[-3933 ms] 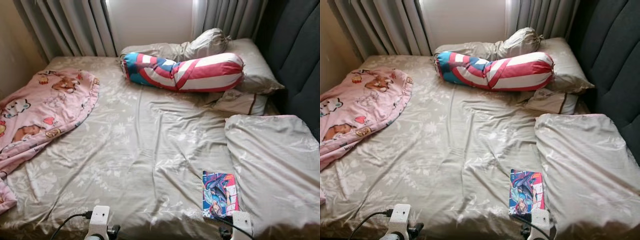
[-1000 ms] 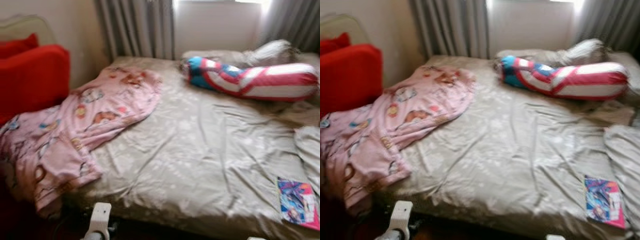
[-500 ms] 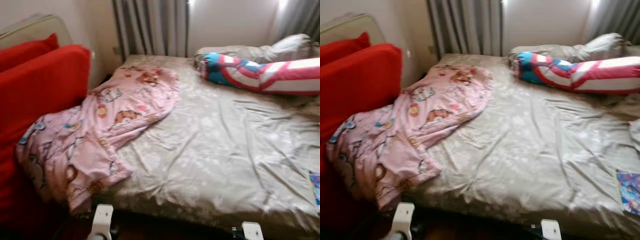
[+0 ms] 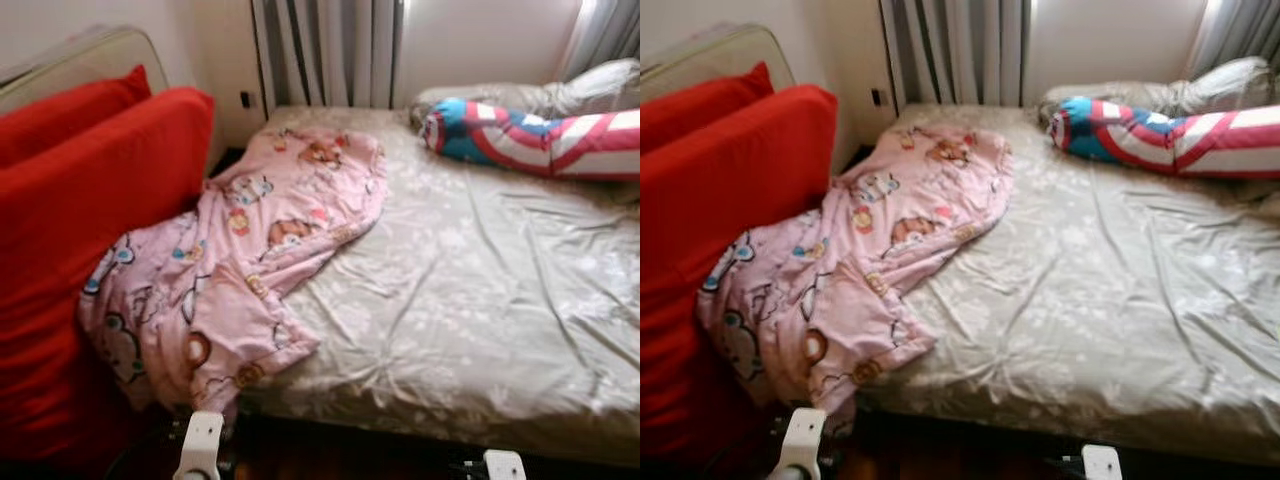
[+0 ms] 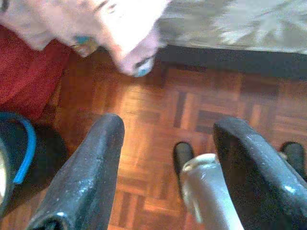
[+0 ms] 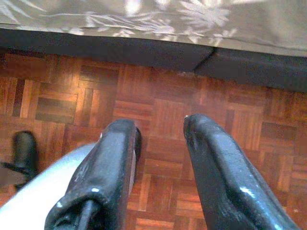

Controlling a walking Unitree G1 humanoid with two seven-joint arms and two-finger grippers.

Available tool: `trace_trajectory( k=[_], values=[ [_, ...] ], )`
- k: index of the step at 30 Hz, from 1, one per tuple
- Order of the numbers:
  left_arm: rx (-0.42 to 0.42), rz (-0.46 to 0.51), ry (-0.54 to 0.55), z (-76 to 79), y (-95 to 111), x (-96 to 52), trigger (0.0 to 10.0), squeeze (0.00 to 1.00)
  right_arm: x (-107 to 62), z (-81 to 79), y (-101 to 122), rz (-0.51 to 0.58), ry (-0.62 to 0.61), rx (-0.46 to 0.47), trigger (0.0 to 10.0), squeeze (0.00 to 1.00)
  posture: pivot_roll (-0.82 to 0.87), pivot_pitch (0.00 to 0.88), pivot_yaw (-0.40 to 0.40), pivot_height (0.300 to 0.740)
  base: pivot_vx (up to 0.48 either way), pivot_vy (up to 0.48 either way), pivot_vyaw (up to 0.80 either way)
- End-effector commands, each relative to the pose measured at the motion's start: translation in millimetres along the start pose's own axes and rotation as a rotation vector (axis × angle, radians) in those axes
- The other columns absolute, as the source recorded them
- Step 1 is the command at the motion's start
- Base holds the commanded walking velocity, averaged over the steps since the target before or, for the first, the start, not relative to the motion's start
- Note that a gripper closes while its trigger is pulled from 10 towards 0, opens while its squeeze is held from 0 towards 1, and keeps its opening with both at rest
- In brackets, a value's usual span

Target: Clean up the room

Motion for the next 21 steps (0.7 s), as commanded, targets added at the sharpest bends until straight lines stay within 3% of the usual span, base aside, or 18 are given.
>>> trace_trajectory(
  k=[1,15,21],
  values=[
    [0.009,-0.036,0.010,-5.6,-11.0,-2.3,10.0,0.00,1.2,-7.0,2.7,0.009,0.018,-0.003,10.0,0.00,-0.07,0.027,0.010,0.726,0.000,0.480,0.00],
    [0.009,-0.044,0.012,-6.1,-12.8,-2.6,10.0,0.00,1.1,-6.6,2.5,0.008,0.019,-0.008,10.0,0.00,-0.07,0.026,0.009,0.726,0.000,0.429,0.00],
    [0.009,-0.037,0.009,-4.3,-12.1,-2.5,10.0,0.00,1.0,-6.4,2.4,0.007,0.020,-0.009,10.0,0.00,-0.07,0.025,0.009,0.726,0.000,0.041,0.00]
  ],
)
Point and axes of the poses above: a point about 5 cm out from each wrist's last joint towards the gripper, its own x axis pointing out of the wrist towards the gripper, its own y axis along the axis of the wrist's last joint, z = x × y, the point moved 3 cm from there along x, pointing out of the wrist towards the gripper, and after that the axes turned 1 degree about x, right-handed, at the moved point
